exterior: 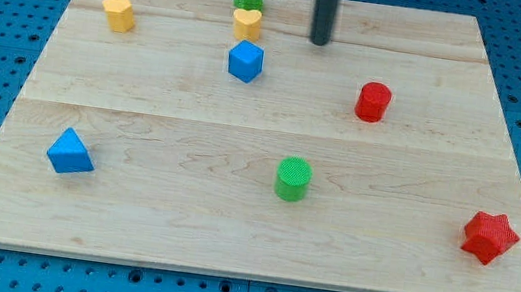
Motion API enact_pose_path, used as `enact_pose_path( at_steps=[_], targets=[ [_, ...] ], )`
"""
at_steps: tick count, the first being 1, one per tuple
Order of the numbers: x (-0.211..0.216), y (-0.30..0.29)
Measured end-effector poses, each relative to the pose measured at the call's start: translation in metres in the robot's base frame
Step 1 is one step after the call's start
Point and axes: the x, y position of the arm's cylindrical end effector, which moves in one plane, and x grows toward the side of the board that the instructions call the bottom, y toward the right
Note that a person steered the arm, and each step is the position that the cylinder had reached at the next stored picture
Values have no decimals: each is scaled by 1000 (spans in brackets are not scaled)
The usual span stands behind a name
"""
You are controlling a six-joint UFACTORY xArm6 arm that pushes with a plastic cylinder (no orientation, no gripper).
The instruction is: Push the red circle below to the blue cube
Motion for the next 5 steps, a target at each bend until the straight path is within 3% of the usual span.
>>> enact_pose_path(
  at_steps=[1,3,5],
  targets=[
    [42,40],
    [98,14],
    [96,96]
  ],
)
